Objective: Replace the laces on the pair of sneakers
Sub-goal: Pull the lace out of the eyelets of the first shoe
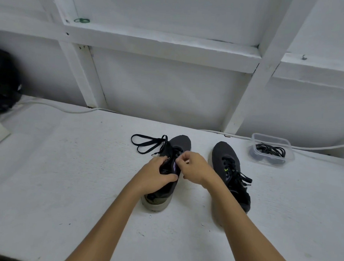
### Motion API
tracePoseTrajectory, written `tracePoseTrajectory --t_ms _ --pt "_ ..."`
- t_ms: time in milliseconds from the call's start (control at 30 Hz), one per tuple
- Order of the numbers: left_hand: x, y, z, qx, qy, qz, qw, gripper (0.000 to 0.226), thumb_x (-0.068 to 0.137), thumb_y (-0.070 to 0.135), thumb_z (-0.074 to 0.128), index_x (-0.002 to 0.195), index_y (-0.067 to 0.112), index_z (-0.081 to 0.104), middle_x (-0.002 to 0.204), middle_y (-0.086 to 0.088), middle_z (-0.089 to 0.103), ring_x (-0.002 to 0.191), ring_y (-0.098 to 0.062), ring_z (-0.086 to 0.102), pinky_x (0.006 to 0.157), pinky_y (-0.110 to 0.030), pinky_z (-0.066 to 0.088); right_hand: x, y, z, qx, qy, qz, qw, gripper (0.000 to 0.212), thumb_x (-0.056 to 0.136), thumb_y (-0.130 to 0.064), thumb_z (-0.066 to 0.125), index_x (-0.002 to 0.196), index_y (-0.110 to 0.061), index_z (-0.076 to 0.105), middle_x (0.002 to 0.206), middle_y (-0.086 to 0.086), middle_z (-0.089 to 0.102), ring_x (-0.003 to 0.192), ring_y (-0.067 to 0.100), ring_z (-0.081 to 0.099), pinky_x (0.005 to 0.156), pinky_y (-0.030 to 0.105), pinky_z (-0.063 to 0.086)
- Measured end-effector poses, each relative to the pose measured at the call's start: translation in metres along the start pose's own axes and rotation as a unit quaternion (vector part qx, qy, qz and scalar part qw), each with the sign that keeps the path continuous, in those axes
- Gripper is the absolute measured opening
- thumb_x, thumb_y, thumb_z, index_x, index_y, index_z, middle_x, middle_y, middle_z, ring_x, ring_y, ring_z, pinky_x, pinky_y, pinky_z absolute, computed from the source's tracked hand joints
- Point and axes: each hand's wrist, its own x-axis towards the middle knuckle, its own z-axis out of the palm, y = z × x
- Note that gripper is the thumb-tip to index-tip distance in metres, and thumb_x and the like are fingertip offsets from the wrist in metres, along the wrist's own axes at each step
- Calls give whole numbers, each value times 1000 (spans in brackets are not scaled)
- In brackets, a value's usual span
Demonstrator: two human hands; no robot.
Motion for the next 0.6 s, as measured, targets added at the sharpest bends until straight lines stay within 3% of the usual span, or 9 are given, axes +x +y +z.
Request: tracePoseTrajectory --t_ms 67,133,300,400,500,600 --pt "0 1 1 -10 5 3 1000 37 87 40 70 118 41 51 124 15 50 114 -9 52 91 -28 43 3 -5 -4 -8 -1 -3 1000 16 104 -27 47 92 -19 56 90 1 64 79 18 62 83 44 60" --pt "0 1 2 -11 6 7 1000 42 89 38 69 127 38 50 122 16 46 114 -8 50 90 -26 39 3 -6 -2 14 13 1 1000 15 105 -27 46 96 -17 54 92 3 64 79 18 62 79 45 62" --pt "-3 1 0 -11 13 8 1000 68 90 40 68 150 30 38 145 10 43 126 -10 45 100 -28 38 -4 8 5 170 32 39 984 15 98 -27 63 100 -15 72 99 3 72 94 20 70 72 34 64" --pt "-5 2 0 -4 15 8 1000 73 90 41 68 153 28 34 153 8 40 136 -13 42 103 -27 35 -2 14 3 119 12 20 993 8 95 -24 70 97 -19 75 97 -1 73 87 15 70 74 33 63" --pt "-4 2 -1 -7 7 10 1000 68 91 39 68 150 27 38 144 8 45 133 -13 44 99 -26 36 3 8 4 72 12 3 997 12 98 -24 60 95 -19 70 94 -1 71 89 18 70 81 42 62" --pt "-3 0 -1 -17 5 5 1000 72 89 42 69 152 28 36 148 9 43 133 -12 44 103 -29 39 5 -4 -6 151 43 32 987 16 103 -24 47 103 -14 60 100 5 67 95 20 71 75 39 64"
